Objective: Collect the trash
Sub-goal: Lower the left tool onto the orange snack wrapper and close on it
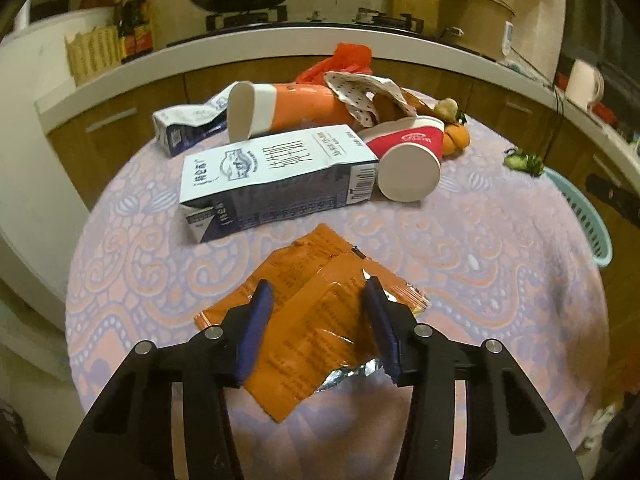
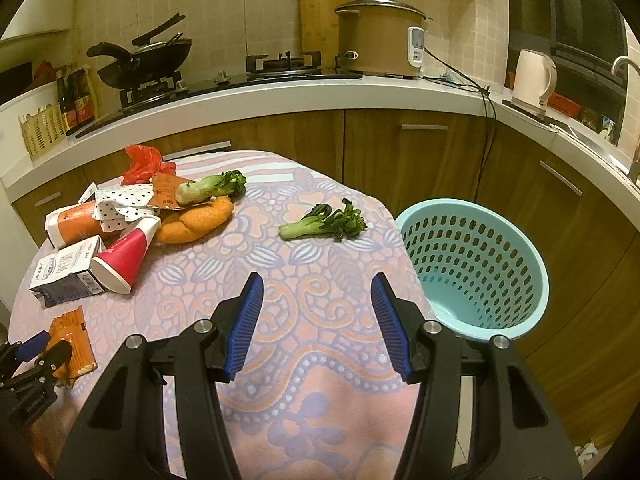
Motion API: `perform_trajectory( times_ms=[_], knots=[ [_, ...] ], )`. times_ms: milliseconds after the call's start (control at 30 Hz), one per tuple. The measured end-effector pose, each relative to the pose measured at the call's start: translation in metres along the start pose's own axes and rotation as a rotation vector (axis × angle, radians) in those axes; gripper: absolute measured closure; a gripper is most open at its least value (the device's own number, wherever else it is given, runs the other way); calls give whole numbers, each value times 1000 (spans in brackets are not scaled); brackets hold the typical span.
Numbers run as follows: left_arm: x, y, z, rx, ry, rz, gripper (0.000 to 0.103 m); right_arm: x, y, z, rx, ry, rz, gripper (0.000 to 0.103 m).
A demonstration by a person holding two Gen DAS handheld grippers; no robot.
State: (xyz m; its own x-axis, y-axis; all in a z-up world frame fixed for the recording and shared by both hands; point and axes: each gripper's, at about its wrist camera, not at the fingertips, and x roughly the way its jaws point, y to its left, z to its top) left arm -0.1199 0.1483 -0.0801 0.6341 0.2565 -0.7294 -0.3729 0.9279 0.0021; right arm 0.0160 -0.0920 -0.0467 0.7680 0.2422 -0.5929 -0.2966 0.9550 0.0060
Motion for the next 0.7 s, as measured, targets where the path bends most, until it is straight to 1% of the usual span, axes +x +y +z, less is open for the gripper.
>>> perform_trajectory(
  times_ms=[100, 133, 167, 200, 267, 333, 367, 400, 433, 500, 633, 700],
  knots=[
    [-5, 0, 1, 13, -14, -14, 63, 1, 1, 1, -5, 2, 0, 51],
    [-10, 4, 1, 4, -22, -31, 61, 1, 0, 1, -5, 1, 0, 51],
    [-13, 8, 1, -7, -30, -40, 54, 1, 0, 1, -3, 1, 0, 51],
    [-17, 13, 1, -17, -40, -42, 36, 1, -1, 1, 0, 2, 1, 51],
    [-26, 25, 1, -28, -69, -38, 17, 3, -2, 1, 6, 5, 2, 50],
    [-24, 32, 1, -22, -41, -81, 16, 5, -4, 0, 10, 12, 2, 50],
    [-20, 35, 0, -22, -9, -123, 16, 5, -4, 0, 13, 14, 2, 50],
    [-17, 37, -1, -25, 6, -142, 16, 5, -4, -1, 14, 16, 3, 50],
    [-14, 37, -2, -22, 22, -159, 16, 5, -4, -1, 13, 17, 3, 50],
    [-6, 30, -6, 6, 70, -223, 16, 5, -4, -2, 11, 16, -2, 50],
    [-7, 8, -10, 77, 82, -242, 12, 4, -3, -2, 9, 13, -5, 50],
    [-6, 2, -10, 88, 86, -252, 12, 3, -3, -2, 8, 12, -6, 50]
  ],
)
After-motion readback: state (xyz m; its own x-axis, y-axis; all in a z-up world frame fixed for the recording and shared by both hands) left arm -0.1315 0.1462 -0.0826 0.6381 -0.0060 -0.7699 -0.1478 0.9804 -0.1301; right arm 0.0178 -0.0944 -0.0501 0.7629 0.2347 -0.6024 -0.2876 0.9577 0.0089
